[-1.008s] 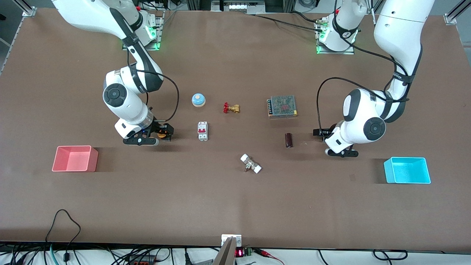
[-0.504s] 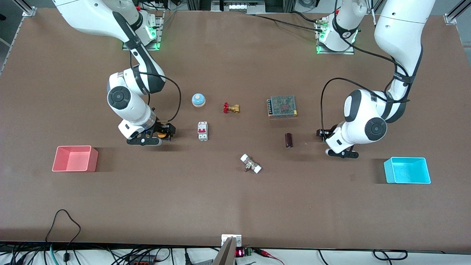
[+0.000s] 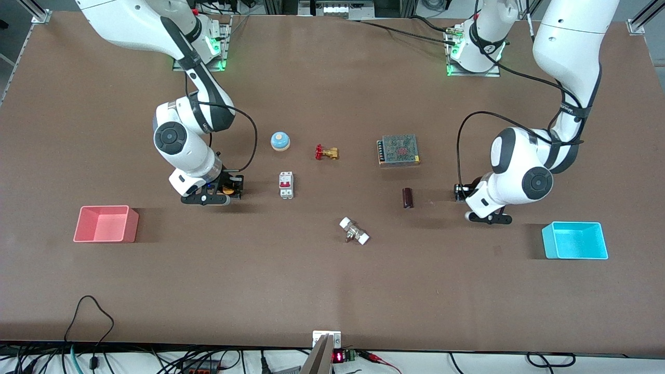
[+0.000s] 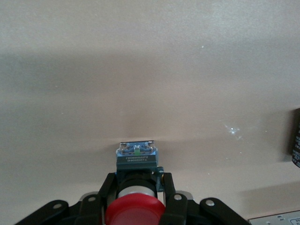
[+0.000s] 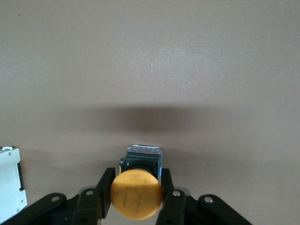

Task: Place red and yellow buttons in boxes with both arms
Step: 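Close the right gripper on the yellow button while the left gripper grasps the red button, then carry the yellow button to the pink box while the left gripper carries red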

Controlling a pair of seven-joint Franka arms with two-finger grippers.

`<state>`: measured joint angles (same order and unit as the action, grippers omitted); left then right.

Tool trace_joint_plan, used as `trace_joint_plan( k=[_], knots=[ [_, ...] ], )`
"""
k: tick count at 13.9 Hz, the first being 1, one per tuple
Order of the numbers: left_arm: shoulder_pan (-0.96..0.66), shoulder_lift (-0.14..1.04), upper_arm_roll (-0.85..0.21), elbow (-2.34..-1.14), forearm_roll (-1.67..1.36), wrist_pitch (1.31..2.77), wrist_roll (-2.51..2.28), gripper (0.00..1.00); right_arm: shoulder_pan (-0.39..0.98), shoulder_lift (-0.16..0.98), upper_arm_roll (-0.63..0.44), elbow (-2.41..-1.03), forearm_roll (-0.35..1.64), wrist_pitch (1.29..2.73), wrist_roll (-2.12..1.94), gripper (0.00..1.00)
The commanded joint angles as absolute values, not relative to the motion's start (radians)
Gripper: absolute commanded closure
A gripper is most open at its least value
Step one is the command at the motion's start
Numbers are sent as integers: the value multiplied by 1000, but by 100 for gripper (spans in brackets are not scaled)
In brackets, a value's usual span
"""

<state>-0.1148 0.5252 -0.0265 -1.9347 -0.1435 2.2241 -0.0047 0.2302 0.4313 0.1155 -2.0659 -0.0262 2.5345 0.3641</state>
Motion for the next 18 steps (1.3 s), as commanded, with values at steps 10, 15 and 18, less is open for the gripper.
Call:
trace_joint_plan(
  k=[10,15,18],
  knots=[
    [118,364,-14,-1792,-68,2066,23,76,-16,180,98,-1987,-38,2277,-172,71],
    [204,495,-14,-1616,12,2060,28,78,-222,250,97,-1884,-20,2289,-474,71],
    [227,572,-14,-1508,11,2008,77,78,-222,325,52,-1876,18,2337,-394,71]
  ],
)
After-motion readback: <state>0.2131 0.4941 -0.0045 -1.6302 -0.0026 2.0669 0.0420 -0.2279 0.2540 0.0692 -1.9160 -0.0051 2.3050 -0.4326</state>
